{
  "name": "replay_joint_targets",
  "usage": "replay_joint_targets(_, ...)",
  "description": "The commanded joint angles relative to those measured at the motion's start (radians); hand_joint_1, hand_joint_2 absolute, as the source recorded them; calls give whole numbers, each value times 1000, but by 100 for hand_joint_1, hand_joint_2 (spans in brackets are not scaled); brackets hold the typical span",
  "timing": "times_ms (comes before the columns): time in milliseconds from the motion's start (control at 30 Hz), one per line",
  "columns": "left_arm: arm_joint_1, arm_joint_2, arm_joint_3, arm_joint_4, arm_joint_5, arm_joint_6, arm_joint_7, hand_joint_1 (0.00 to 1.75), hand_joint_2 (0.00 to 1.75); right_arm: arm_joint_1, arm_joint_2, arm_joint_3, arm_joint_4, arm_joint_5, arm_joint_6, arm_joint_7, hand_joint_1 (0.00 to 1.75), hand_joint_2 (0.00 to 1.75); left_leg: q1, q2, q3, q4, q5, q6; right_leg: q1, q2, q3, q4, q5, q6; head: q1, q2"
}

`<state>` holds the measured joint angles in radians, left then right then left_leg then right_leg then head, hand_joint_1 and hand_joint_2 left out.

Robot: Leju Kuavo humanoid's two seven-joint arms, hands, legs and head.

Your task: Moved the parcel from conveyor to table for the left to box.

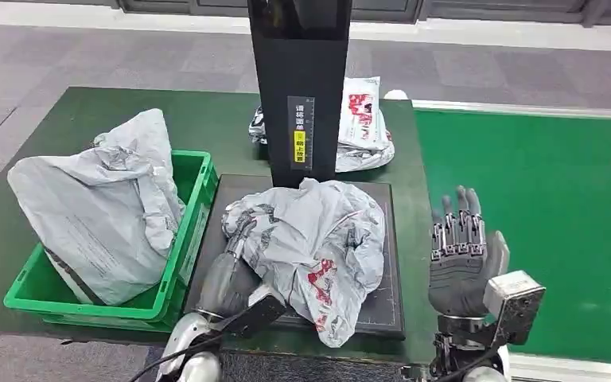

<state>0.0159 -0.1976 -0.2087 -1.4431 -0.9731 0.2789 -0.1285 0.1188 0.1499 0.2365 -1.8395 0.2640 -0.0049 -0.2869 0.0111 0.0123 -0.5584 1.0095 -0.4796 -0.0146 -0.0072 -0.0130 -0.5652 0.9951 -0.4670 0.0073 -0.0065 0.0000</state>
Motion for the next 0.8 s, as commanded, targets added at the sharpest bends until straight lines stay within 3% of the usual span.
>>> replay_joint_targets(33,-170,77,-297,79,-598,68,227,0,175,-23,26,-118,50,-79,60,-15,0,0,0,-6,-2,0,2,1,0,-5,0,0,0,0,0,0)
replay_joint_targets(67,-234,133,-410,107,-598,51,331,0,175,-28,26,-118,63,-79,65,-8,0,175,-1,-9,-2,-2,4,1,-1,-6,1,-2,1,0,0,0)
replay_joint_targets(233,-397,166,-660,298,-598,-11,438,0,175,3,28,-147,96,-98,82,-14,0,175,0,-9,0,-3,4,1,0,-7,3,-3,2,0,0,0)
replay_joint_targets(333,-405,141,-643,365,-598,-1,407,0,175,-5,30,-159,108,-113,91,-22,0,175,-2,-6,2,-2,2,1,-1,-4,4,-2,2,0,0,0)
replay_joint_targets(433,-435,110,-632,499,-598,-107,332,0,175,-21,39,-174,116,-128,105,-23,0,175,-2,-3,2,-3,3,1,-1,-1,3,-2,2,0,0,0)
replay_joint_targets(633,-520,39,-607,774,-598,-163,281,0,175,-10,52,-176,90,-149,121,-14,0,175,-2,-5,1,-2,4,1,-1,-3,3,-2,2,0,0,0)
replay_joint_targets(667,-535,34,-615,812,-598,-180,281,40,175,-7,53,-174,84,-150,124,-11,0,175,-1,-5,1,-2,4,1,-1,-3,2,-2,3,0,0,0)
replay_joint_targets(700,-543,28,-614,841,-598,-198,288,93,175,-5,55,-173,79,-152,125,-8,0,175,-1,-2,1,-1,2,1,-1,-1,2,-1,2,0,0,0)
replay_joint_targets(733,-546,26,-601,857,-598,-208,274,161,175,-3,55,-171,76,-153,125,-5,0,175,-1,-3,2,-2,3,1,-1,-1,3,-2,3,0,0,0)
replay_joint_targets(800,-556,30,-608,892,-598,-227,285,162,175,0,53,-170,72,-157,123,-2,0,175,-2,-2,3,-2,3,1,-1,0,4,-2,3,0,0,0)
